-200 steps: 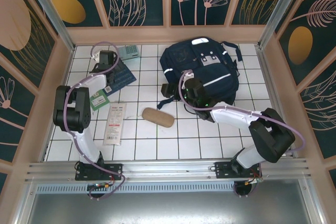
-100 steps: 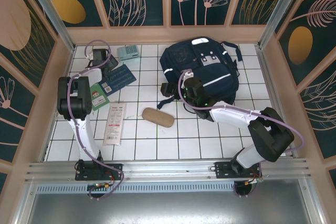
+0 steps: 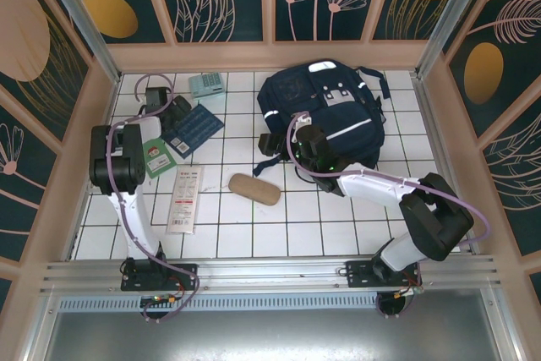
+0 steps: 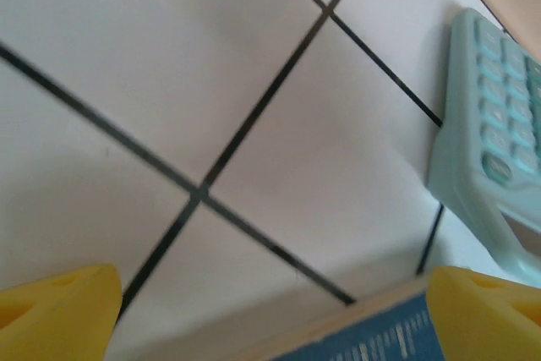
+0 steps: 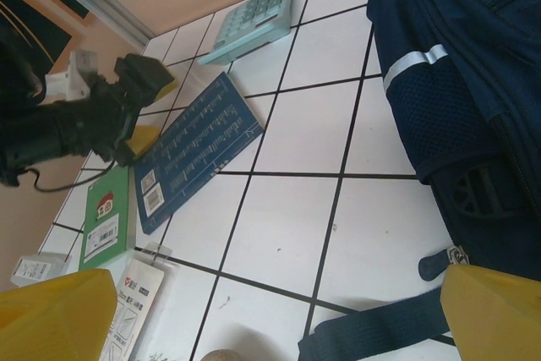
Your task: Pack books, pencil case, and school supplies into a backpack
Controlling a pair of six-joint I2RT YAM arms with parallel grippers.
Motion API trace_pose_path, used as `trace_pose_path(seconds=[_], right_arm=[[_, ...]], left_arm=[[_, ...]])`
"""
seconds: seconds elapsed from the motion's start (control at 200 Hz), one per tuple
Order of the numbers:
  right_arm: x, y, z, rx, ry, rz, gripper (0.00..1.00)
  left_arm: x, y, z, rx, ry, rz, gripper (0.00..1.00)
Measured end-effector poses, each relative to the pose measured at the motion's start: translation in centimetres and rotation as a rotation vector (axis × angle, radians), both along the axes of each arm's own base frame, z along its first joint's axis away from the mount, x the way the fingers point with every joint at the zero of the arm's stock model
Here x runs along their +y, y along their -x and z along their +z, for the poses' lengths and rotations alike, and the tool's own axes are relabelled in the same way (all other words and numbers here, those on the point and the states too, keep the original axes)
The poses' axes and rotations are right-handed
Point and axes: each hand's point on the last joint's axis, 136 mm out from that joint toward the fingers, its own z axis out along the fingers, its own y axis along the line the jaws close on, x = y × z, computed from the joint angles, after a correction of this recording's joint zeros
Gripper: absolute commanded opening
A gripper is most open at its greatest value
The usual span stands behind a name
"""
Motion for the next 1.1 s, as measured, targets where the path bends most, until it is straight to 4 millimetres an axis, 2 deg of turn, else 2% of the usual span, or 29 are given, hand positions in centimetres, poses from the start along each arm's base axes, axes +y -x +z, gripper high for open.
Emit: trace_pose_path(seconds=[0.245, 0.395, 0.475, 0.566, 0.646, 0.726, 0.781, 0.861, 1.101], right_arm=[[0.1, -0.1, 0.3, -0.001, -0.020, -0.006, 0.99], [0.1, -0.1, 0.3, -0.002, -0.021, -0.009, 0.98], [0.0, -0.2, 0.3, -0.004, -0.019, -0.012, 0.94], [0.4, -0.6, 0.0, -0.008, -0.015, -0.008, 0.87], [1.4, -1.3, -0.7, 0.002, -0.008, 0.000, 0.80], [2.6, -2.5, -1.5, 0.010, 0.001, 0.009, 0.66], [3.6, -3.3, -1.9, 0.015, 0.006, 0.017, 0.63], [5.0, -4.8, -2.5, 0.014, 0.011, 0.022, 0.53], [9.2, -9.1, -5.0, 0.045, -0.004, 0.014, 0.53]], left_arm=[[-3.2, 2.4, 0.4, -0.049, 0.112, -0.036, 0.90], [-7.9, 3.8, 0.6, -0.059, 0.142, -0.107, 0.90], [-10.3, 4.5, 0.7, -0.060, 0.159, -0.147, 0.90], [-11.9, 5.2, 0.7, -0.058, 0.165, -0.179, 0.91], [-12.3, 5.3, 0.7, -0.058, 0.160, -0.187, 0.91], [-12.3, 5.3, 0.7, -0.056, 0.155, -0.188, 0.91], [-12.3, 5.3, 0.6, -0.051, 0.147, -0.193, 0.90], [-12.3, 5.4, 0.6, -0.044, 0.134, -0.203, 0.90], [-12.4, 5.5, 0.4, -0.033, 0.109, -0.224, 0.89]])
